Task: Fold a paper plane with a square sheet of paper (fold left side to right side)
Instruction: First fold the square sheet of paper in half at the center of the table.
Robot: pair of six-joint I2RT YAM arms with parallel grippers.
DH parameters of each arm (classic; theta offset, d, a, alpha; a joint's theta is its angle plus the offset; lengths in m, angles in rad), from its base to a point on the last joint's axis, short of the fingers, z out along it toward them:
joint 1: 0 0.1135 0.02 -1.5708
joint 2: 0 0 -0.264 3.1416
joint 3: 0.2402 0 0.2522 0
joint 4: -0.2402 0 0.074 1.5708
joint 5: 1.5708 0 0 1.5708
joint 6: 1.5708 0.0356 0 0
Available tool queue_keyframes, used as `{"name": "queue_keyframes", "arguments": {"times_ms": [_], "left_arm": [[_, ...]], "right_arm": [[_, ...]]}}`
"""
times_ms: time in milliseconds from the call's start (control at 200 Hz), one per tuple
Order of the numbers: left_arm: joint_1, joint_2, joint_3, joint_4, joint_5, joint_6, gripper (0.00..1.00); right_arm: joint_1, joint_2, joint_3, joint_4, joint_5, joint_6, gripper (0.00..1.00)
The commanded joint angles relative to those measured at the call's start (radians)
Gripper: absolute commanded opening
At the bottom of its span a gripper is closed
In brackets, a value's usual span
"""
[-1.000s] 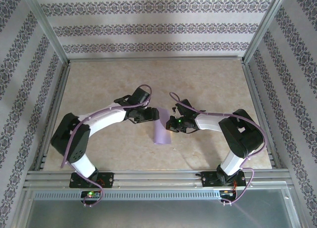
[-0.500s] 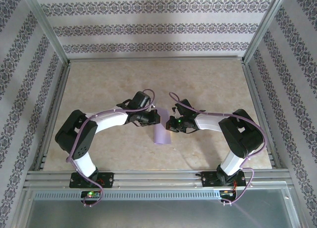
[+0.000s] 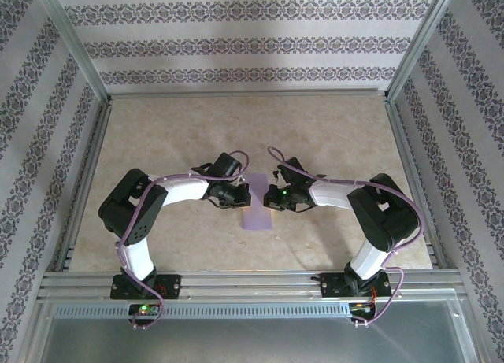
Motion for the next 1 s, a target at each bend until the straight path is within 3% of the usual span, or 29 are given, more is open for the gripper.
{"name": "queue_keyframes", "arguments": {"times_ms": [0,520,809,994], "left_arm": [[0.004,0.016,-0.016,-0.03,-0.031,0.023,0.01],[0.051,-0.035,-0.14,0.021,-0.049,-0.016,0.0],[0.092,-0.1,-0.167,0.008,-0.055,0.03,0.0],[0.091,-0.226,-0.22,0.144,-0.067,0.006,0.0]], "right_arm": [[0.01,0.031,-0.013,-0.114,0.079,-0.022,0.0],[0.01,0.03,-0.013,-0.149,0.108,-0.036,0.0],[0.01,0.025,-0.013,-0.15,0.108,-0.036,0.0],[0.01,0.021,-0.014,-0.15,0.108,-0.033,0.0]]}}
